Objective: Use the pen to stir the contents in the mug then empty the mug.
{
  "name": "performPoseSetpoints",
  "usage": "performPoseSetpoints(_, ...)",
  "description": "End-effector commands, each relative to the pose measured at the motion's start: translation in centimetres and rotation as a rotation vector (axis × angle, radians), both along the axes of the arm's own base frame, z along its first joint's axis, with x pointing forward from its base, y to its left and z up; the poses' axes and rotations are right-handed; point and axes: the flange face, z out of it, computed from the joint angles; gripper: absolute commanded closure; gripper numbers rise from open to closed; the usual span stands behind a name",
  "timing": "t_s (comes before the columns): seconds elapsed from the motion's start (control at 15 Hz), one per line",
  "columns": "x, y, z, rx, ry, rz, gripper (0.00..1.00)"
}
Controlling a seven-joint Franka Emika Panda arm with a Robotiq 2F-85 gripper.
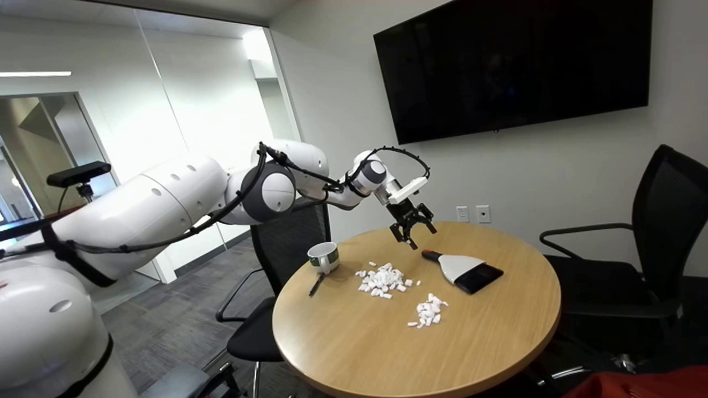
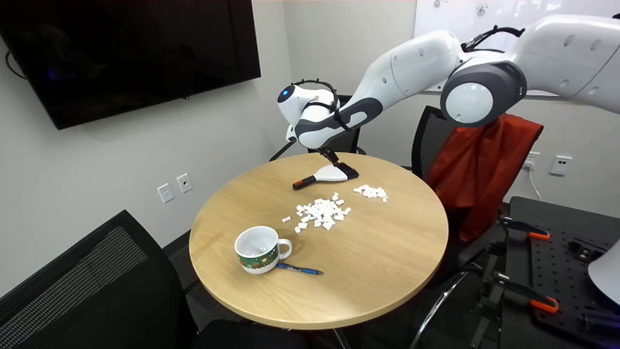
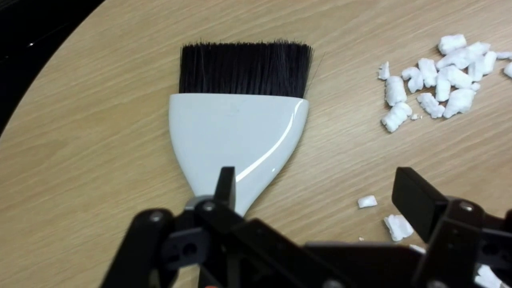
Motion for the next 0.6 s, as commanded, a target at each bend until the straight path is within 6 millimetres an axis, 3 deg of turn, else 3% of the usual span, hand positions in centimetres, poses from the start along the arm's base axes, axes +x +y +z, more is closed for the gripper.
performPoseSetpoints(0.0, 0.09, 0.07, -0.18, 0.001, -0.004, 0.001, 0.0)
performPoseSetpoints(0.53, 0.62, -0.1, -0.51, 0.041, -0.052, 0.034, 0.0)
